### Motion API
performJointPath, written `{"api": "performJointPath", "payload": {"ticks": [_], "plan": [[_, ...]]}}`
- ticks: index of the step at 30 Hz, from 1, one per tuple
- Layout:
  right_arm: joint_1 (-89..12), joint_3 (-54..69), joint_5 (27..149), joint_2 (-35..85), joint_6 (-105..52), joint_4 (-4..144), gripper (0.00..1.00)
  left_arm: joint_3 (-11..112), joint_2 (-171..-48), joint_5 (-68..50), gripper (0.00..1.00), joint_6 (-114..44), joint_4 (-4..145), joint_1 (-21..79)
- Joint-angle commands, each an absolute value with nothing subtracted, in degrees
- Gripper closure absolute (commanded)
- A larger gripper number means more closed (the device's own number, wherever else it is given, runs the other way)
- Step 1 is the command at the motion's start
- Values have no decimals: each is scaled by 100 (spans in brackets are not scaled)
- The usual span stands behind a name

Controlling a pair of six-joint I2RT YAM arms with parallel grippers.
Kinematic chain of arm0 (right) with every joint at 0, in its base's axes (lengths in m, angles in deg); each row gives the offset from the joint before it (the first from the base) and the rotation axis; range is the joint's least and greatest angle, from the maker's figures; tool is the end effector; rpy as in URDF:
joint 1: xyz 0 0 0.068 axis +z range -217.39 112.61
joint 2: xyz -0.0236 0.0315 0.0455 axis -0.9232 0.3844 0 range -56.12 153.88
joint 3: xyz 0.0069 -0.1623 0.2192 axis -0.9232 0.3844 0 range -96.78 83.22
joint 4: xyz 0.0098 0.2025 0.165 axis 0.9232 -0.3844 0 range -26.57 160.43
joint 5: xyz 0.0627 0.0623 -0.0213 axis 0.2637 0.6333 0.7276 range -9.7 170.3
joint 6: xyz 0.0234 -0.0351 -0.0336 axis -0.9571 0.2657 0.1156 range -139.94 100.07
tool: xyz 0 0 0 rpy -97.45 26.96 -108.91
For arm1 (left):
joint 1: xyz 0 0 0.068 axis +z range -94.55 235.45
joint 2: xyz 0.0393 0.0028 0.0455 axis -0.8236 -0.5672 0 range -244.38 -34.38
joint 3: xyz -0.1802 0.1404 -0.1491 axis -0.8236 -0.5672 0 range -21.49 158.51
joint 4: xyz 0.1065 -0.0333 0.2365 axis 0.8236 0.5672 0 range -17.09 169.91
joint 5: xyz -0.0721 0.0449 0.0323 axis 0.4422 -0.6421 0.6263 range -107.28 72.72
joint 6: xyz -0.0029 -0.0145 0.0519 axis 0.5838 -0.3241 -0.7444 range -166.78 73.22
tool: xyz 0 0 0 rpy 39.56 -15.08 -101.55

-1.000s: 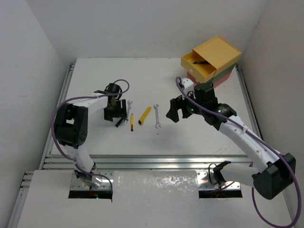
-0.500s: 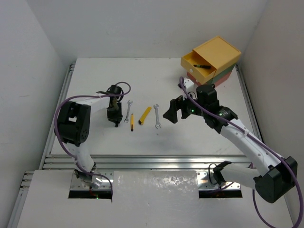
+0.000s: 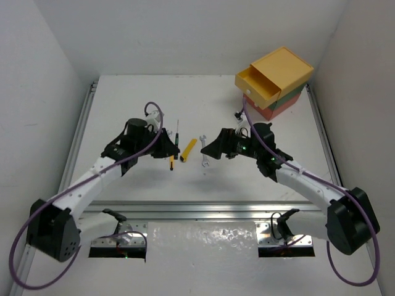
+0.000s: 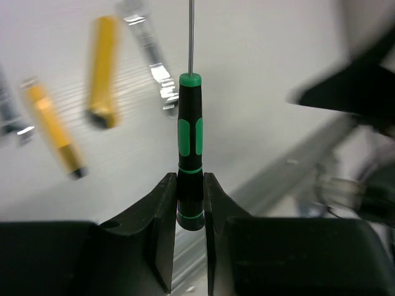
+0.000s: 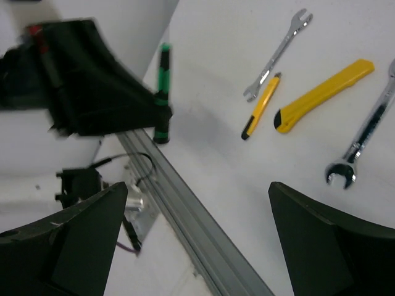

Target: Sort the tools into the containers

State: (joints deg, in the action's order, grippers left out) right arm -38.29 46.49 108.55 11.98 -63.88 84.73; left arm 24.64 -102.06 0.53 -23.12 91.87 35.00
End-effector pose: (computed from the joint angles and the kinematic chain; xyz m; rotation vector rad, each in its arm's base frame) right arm 0.2213 0.1425 0.2513 -0.1120 2.0551 1.2994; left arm 0.2320 -0.0980 0.2534 0.1036 2.3500 -0.7466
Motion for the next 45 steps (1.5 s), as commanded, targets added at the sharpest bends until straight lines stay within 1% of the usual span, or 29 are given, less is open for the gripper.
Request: {"api": "performJointPath", "payload": {"ticks": [1, 4, 7, 10, 16, 21, 24, 25, 27, 28, 29, 30, 31, 32, 33, 34, 35, 36, 37, 38, 39, 40, 41, 42, 44, 45], "plan": [[-3690, 4535, 10483, 1437, -7469, 9872, 4, 2070, -9722, 1839, 100, -1383, 7389, 3427], [-3576, 4280, 10289, 1621, -7451, 9793, 7, 2122, -9783, 2270, 100, -1145, 6853, 3356], [-3462, 4139, 10148, 1797, -7513, 9864, 13, 2184, -9792, 2473, 100, -995, 6641, 3295], [-3417, 4025, 10148, 1999, -7522, 9934, 15, 2201, -9801, 2605, 100, -925, 6509, 3277], [-3312, 3867, 10315, 2211, -7601, 10242, 23, 2175, -9933, 2658, 100, -881, 6403, 3198], [-3250, 3638, 10473, 2430, -7583, 10364, 38, 2175, -10029, 2658, 100, -889, 6351, 3093], [-3241, 3734, 10456, 2281, -7575, 10435, 40, 2219, -10056, 2369, 100, -1004, 6570, 3092], [-3224, 3717, 10438, 2255, -7488, 10383, 42, 2210, -10108, 2429, 100, -995, 6518, 3092], [-3233, 3507, 10517, 2360, -7391, 10137, 51, 2193, -10144, 2596, 100, -907, 6351, 3084], [-3233, 3436, 10613, 2430, -7320, 10067, 66, 2193, -10118, 2605, 99, -898, 6333, 3084], [-3224, 3383, 10666, 2483, -7302, 10014, 72, 2193, -10091, 2570, 88, -898, 6324, 3084], [-3233, 3313, 10728, 2588, -7293, 10013, 82, 2210, -10074, 2535, 78, -916, 6376, 3084], [-3233, 3278, 10798, 2615, -7276, 9996, 100, 2289, -10039, 2439, 64, -942, 6499, 3084], [-3233, 3260, 10851, 2615, -7232, 9909, 100, 2368, -10021, 2308, 34, -1081, 6683, 3084], [-3233, 3138, 10834, 2598, -7119, 9734, 100, 2464, -10003, 1950, 10, -1179, 7128, 3084], [-3337, 2841, 10694, 2580, -6683, 9158, 100, 2700, -9968, 1424, 0, -1388, 7881, 3084], [-3434, 2603, 10649, 2571, -6400, 8804, 100, 2859, -9942, 1019, 0, -1521, 7888, 3084], [-3565, 2253, 10597, 2597, -6023, 8322, 100, 3069, -9916, 623, 0, -1679, 8776, 3092], [-3915, 1858, 10544, 2780, -5227, 7821, 100, 3411, -9881, 193, 0, -1837, 9168, 3084], [-4118, 810, 10335, 2947, -4741, 6589, 100, 3545, -9732, -786, 0, -2152, 9555, 3084], [-4260, 155, 9993, 3166, -4188, 5881, 100, 3651, -9618, -1214, 0, -2312, 10098, 3084], [-4461, -452, 9468, 3682, -3147, 5265, 100, 3652, -9382, -1627, 0, -2444, 10269, 3092], [-4550, -1041, 8993, 3957, -2666, 4354, 100, 3626, -9275, -2249, 0, -2697, 10401, 3092], [-4708, -2065, 8187, 4482, -1809, 3770, 100, 3512, -9091, -2499, 0, -2909, 10515, 3092], [-4858, -3097, 7479, 4898, -1179, 3501, 100, 3223, -8975, -2545, 0, -3016, 10429, 3092], [-4998, -3243, 7032, 5039, -689, 3501, 100, 3117, -8914, -2536, 0, -3025, 10368, 3092]]}}
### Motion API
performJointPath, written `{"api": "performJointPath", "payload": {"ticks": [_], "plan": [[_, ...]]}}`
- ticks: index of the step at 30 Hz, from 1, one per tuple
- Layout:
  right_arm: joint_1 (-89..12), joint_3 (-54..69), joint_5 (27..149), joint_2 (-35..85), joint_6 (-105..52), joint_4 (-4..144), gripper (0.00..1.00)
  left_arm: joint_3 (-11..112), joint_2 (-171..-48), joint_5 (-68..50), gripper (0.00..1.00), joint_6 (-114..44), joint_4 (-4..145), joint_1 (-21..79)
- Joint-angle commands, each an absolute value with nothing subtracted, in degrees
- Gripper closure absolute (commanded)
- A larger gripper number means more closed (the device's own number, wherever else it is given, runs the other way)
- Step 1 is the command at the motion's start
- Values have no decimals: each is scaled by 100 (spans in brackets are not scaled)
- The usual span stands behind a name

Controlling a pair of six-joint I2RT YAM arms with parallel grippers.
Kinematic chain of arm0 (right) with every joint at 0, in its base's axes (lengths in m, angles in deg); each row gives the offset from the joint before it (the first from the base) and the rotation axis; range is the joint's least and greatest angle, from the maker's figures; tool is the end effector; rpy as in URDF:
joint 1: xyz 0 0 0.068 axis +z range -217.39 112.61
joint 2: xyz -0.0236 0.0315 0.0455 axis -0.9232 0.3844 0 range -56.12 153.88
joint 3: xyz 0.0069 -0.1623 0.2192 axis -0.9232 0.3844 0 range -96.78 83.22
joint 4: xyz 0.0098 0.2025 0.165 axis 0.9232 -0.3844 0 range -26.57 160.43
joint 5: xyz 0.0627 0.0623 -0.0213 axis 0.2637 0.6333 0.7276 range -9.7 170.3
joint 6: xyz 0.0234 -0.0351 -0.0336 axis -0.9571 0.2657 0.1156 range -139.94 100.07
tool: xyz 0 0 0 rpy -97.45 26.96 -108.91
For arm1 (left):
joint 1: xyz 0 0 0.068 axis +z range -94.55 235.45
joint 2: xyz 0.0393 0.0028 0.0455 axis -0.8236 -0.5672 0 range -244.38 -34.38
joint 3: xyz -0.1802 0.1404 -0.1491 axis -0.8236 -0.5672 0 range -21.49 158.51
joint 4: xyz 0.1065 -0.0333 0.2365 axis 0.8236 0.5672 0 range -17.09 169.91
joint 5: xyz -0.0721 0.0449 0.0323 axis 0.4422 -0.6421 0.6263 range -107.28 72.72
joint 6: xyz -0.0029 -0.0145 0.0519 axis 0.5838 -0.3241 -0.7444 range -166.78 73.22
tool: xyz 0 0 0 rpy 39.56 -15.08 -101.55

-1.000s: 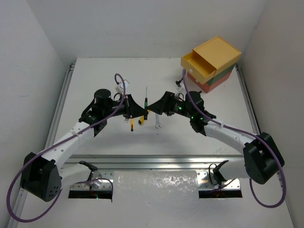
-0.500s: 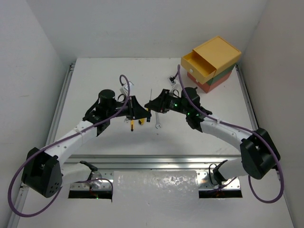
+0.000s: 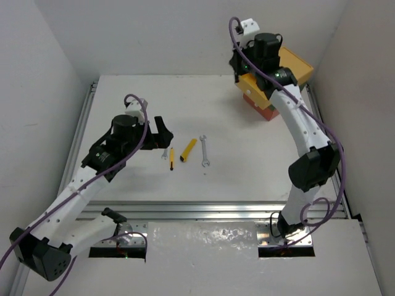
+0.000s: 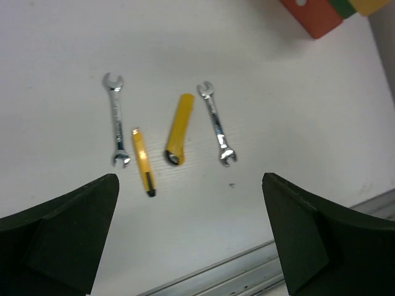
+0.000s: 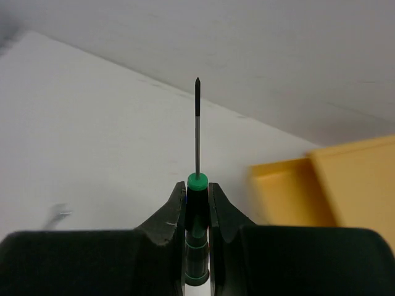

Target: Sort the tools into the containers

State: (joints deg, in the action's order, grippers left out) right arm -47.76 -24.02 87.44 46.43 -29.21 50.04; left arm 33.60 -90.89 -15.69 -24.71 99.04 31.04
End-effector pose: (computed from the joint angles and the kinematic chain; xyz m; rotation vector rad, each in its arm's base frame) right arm 0.3958 0.1459 0.4215 -0.2564 1.8504 0.4657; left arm 0.1980 -0.0909 0.3368 0.0603 2.0931 -0.5274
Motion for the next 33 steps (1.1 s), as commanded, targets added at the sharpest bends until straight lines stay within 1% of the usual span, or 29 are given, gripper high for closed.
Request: {"api": "performJointPath", "payload": {"ticks": [1, 3, 6, 9, 10, 11, 12, 13, 15, 16, 17, 19, 20, 21, 22, 23, 24, 26, 27, 28, 29, 33], "plan": [[-5060, -3261, 6837, 5110, -475, 3622, 100, 2994, -8887, -2519, 0, -3034, 10297, 3092], [-5288, -3156, 6624, 5181, -158, 4079, 100, 2643, -8904, -2370, 0, -3008, 10060, 3092], [-5508, -3226, 6580, 5374, 53, 4432, 100, 2641, -9036, -2141, 0, -3016, 10121, 3084], [-5658, -3805, 6614, 5875, 37, 4013, 100, 2500, -8949, -1939, 0, -3016, 10007, 3040], [-5667, -3850, 6624, 5937, -7, 3993, 97, 2500, -8931, -1930, 0, -3025, 10007, 2996], [-5667, -3685, 6615, 5902, -94, 4036, 88, 2492, -8879, -1947, 0, -3025, 9998, 2944], [-5676, -3605, 6615, 5867, -156, 4054, 72, 2483, -8861, -1947, 0, -3025, 9998, 2934], [-5667, -3570, 6763, 5841, -218, 4020, 65, 2483, -8843, -2000, 0, -3025, 9998, 2934], [-5667, -3657, 6808, 5797, -376, 3897, 43, 2483, -8825, -2009, 0, -3025, 9998, 2934], [-5658, -3857, 6747, 5779, -455, 3853, 16, 2483, -8817, -1974, 0, -3025, 9989, 2934], [-5658, -3998, 6755, 5779, -499, 3774, 9, 2483, -8825, -1965, 0, -3025, 9989, 2934], [-5615, -4341, 6930, 5709, -613, 3493, 9, 2483, -8817, -1974, 0, -3025, 10007, 2934], [-5527, -4343, 7088, 5613, -901, 3414, 10, 2491, -8799, -2000, 0, -3025, 10007, 2934], [-5483, -4256, 7307, 5308, -1121, 3361, 17, 2500, -8773, -2018, 0, -3017, 10015, 2934], [-5430, -3750, 7562, 5078, -1393, 3438, 23, 2492, -8738, -2096, 0, -2999, 10024, 2934], [-5334, -3362, 7990, 4850, -1909, 3552, 36, 2492, -8668, -2140, 0, -2990, 10024, 2934], [-5264, -2506, 8125, 4430, -2219, 3875, 56, 2492, -8641, -2210, 0, -2973, 10033, 2934], [-5010, -1683, 8092, 4137, -2851, 4228, 92, 2465, -8580, -2246, 0, -2946, 10033, 2934], [-4938, -1332, 7769, 4057, -3003, 4552, 100, 2456, -8545, -2264, 0, -2937, 10033, 2934], [-4859, -841, 7671, 4013, -3204, 4712, 100, 2448, -8536, -2281, 0, -2929, 10042, 2926], [-4850, -731, 7565, 4073, -3259, 4801, 100, 2439, -8527, -2290, 0, -2920, 10042, 2925], [-4850, -1071, 6802, 4653, -2918, 4889, 100, 2456, -8544, -2325, 0, -2920, 10059, 2908]]}}
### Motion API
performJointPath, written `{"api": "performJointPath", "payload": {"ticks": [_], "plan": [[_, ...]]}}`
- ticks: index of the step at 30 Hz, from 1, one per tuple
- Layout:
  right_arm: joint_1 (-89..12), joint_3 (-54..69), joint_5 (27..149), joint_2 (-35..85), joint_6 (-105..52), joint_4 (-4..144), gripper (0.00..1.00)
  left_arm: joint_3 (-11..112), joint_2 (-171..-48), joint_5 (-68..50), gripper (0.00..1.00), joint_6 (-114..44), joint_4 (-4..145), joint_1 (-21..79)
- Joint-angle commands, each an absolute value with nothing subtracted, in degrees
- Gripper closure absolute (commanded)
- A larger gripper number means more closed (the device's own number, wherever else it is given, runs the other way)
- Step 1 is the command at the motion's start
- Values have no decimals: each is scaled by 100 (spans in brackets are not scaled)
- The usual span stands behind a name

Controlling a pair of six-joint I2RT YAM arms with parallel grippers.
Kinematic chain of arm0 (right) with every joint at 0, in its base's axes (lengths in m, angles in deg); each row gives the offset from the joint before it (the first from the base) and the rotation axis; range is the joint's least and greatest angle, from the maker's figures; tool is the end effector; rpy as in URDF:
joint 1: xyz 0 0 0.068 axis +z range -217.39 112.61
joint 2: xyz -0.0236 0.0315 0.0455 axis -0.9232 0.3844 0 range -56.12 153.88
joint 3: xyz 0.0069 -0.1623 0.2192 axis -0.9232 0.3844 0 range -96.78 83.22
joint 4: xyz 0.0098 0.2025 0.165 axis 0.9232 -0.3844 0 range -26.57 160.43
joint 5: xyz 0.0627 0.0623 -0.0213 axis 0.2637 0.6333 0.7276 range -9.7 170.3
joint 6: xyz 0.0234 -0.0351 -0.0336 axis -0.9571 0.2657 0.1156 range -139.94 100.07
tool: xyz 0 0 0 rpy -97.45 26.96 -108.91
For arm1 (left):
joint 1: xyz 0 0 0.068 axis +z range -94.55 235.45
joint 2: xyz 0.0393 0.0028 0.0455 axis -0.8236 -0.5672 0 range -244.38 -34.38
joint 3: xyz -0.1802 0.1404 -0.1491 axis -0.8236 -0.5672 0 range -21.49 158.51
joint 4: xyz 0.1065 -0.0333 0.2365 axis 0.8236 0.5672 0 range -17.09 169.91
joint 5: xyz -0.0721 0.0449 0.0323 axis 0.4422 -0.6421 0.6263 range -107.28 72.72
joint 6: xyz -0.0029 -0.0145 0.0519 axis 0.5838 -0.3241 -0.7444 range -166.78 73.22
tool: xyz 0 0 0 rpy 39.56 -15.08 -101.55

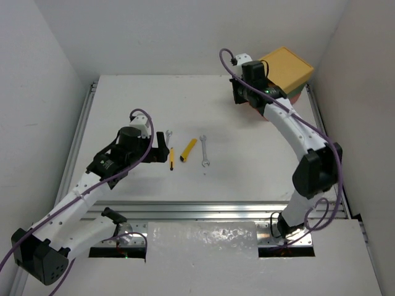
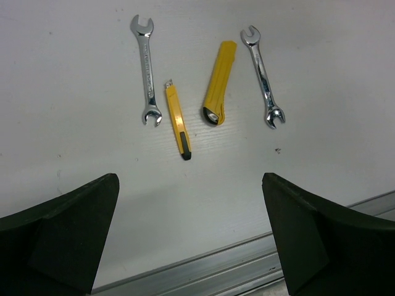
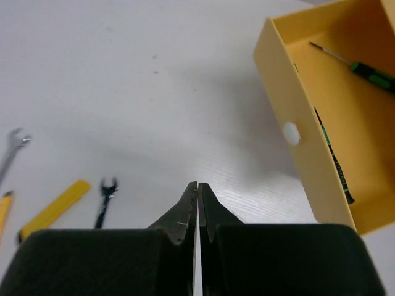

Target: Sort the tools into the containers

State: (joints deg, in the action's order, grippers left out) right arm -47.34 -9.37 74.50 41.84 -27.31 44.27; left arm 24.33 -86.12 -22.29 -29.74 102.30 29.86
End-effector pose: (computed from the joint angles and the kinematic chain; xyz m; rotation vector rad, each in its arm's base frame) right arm 0.3763 0.1336 0.3546 -0.1746 2.1156 0.1772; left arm 0.1779 -0.0817 0.2918 0.1145 2.2001 -0.3241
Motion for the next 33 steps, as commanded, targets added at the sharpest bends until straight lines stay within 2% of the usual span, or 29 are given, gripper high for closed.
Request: {"api": "performJointPath", "payload": {"ticks": [1, 7, 11, 33], "plan": [[-4850, -1195, 6573, 4767, -2803, 4889, 100, 2448, -8544, -2325, 0, -2920, 10068, 2899], [-5086, -2645, 5403, 5787, -2038, 4178, 100, 2430, -8465, -2352, 0, -2911, 10051, 2855], [-5219, -2708, 4928, 6068, -1476, 4581, 100, 2430, -8535, -2308, 0, -2920, 10051, 2785], [-5623, -3367, 4823, 6737, -869, 4819, 100, 2439, -8597, -2264, 0, -2937, 10042, 2723]]}}
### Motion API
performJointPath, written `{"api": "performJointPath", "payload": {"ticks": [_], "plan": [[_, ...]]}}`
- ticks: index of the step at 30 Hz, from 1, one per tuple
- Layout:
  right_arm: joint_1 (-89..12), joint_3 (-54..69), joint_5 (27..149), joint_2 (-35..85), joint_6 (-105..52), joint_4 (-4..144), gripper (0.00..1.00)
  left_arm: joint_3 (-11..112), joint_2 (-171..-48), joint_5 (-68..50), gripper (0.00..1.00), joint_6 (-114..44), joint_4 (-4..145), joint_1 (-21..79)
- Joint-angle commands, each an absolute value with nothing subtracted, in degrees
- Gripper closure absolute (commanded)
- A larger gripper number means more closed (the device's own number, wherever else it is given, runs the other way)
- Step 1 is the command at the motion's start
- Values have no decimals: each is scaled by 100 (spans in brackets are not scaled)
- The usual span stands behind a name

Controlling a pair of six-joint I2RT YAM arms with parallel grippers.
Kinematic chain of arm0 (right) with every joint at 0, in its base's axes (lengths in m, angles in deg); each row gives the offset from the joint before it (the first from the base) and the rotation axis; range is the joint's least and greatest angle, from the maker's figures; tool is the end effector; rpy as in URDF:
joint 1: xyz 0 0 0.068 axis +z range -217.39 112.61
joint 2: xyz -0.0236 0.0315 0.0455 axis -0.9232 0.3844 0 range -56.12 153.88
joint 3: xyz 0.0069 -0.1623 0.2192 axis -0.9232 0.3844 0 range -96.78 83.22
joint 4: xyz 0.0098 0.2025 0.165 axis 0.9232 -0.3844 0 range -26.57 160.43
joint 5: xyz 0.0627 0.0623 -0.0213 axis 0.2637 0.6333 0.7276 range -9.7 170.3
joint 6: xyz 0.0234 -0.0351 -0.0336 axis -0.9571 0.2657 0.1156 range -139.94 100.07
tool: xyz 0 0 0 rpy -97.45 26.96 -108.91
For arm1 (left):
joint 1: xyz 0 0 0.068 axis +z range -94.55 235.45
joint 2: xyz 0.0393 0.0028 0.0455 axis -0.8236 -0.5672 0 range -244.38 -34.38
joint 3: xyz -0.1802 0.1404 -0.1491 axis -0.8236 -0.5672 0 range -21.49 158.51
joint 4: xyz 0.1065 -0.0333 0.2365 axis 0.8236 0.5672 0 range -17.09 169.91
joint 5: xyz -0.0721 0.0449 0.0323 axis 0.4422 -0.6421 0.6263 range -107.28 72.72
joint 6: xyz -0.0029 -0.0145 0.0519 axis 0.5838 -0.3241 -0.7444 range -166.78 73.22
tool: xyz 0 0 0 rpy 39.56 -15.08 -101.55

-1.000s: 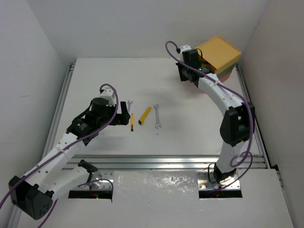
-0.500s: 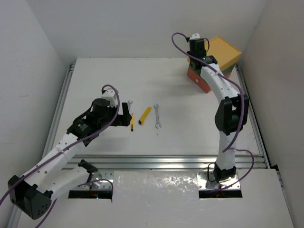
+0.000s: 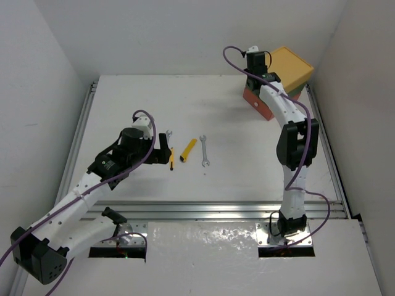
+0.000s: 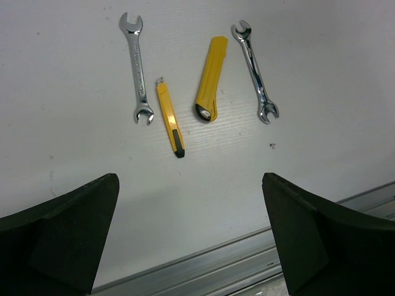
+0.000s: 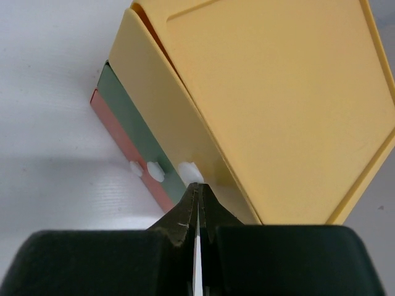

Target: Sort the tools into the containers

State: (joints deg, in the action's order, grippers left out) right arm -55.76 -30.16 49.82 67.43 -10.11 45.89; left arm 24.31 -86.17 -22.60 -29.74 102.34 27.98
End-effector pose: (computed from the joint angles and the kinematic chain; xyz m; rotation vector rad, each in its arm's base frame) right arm 0.4970 0.0839 0.2898 -0.0971 2.1310 -0.5579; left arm 0.1753 -0.0873 0.2915 0.1478 2.2012 -0.3359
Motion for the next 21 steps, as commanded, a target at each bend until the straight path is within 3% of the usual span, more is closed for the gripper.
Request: {"api": "performJointPath", "payload": {"ticks": [1, 7, 10, 12, 13, 21], "plan": [[-5623, -3419, 4796, 6807, -851, 4723, 100, 2430, -8588, -2264, 0, -2937, 10051, 2723], [-5632, -3454, 4629, 6763, -825, 4697, 99, 2430, -8579, -2264, 0, -2937, 10042, 2714], [-5623, -3368, 5023, 6623, -1000, 4459, 84, 2430, -8562, -2264, 0, -2937, 10042, 2697], [-5571, -3280, 5120, 6386, -1158, 4389, 97, 2430, -8553, -2264, 0, -2937, 10042, 2688], [-5544, -3114, 5103, 6298, -1185, 4458, 96, 2430, -8553, -2255, 0, -2937, 10042, 2688], [-4920, -1972, 5333, 5787, -939, 5072, 77, 2430, -8474, -2273, 0, -2937, 10042, 2662]]}}
